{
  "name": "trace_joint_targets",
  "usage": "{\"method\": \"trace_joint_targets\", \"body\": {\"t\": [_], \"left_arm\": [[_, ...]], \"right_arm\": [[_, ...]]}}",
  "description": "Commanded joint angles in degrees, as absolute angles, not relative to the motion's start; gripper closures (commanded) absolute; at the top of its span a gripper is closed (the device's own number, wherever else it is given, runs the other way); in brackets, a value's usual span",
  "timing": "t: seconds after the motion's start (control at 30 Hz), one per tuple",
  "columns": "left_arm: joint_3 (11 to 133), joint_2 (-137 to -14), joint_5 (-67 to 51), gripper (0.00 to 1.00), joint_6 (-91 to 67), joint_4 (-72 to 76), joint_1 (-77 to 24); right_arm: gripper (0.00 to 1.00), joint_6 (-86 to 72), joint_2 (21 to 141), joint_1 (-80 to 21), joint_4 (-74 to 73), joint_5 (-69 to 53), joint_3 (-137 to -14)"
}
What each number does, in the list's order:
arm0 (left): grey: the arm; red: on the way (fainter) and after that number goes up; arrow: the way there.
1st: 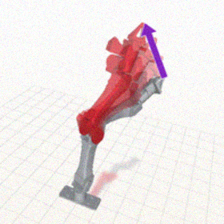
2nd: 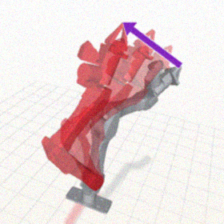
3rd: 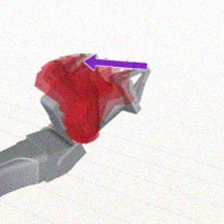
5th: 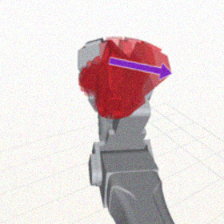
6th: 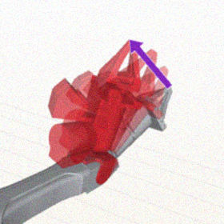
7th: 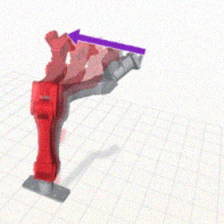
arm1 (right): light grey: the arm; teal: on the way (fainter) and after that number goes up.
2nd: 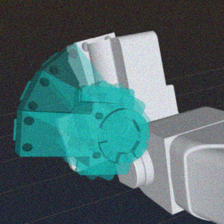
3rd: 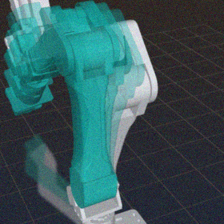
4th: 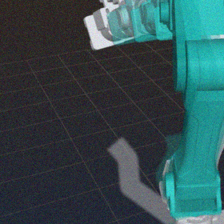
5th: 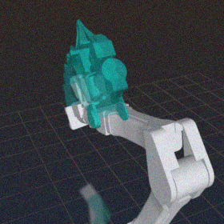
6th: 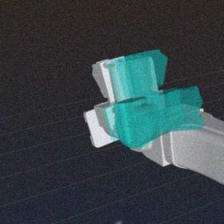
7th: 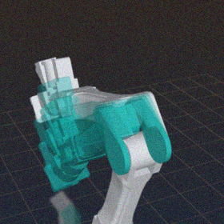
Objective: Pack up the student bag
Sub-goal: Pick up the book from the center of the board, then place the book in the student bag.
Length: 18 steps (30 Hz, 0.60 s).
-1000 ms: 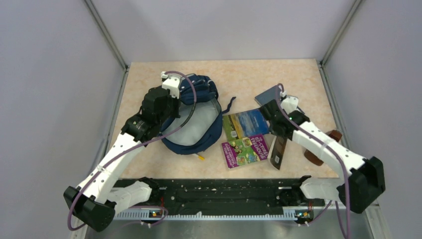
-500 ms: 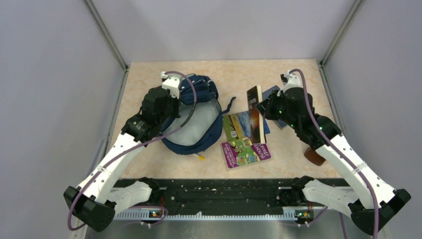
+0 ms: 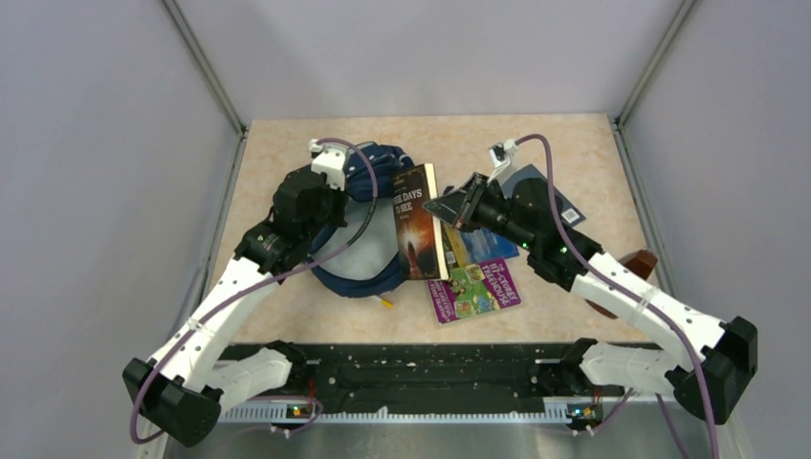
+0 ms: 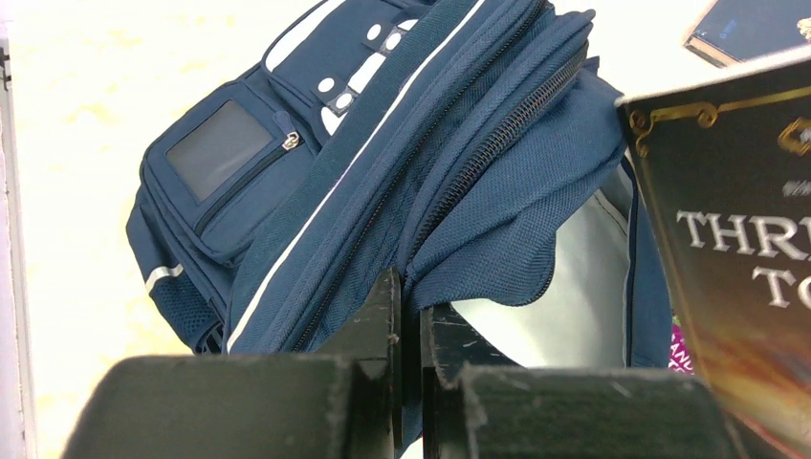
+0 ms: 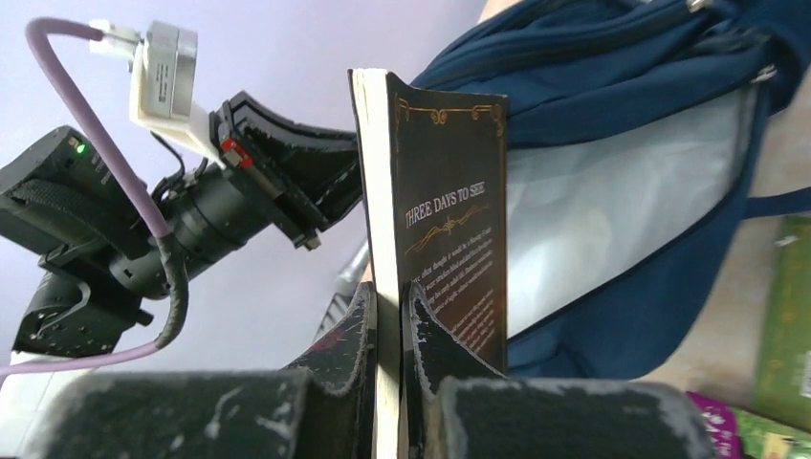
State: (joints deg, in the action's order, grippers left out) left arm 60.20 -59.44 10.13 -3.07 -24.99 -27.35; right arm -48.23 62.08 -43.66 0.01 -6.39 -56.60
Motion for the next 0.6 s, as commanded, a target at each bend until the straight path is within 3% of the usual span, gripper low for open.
{"method": "trace_joint_targets", "body": {"t": [0.0,0.2,0.57], "left_arm": [[60.4,-57.4,12.2,1.0,-4.3,-16.2,-27.1],[61.2,-58.6,17.5,1.0,-5.5,-17.7,-27.0],[60.3,-56.4,11.6,1.0,-4.7,-15.9,-27.0]], "right_arm": [[1.0,-55.7,62.4,-46.1,13.2,-9.7,-55.9],[1.0,-58.7,62.2,-48.1,13.8,-12.4,-52.0],[1.0,-59.3,70.7,-49.9,18.1,-14.8,-51.6]]}}
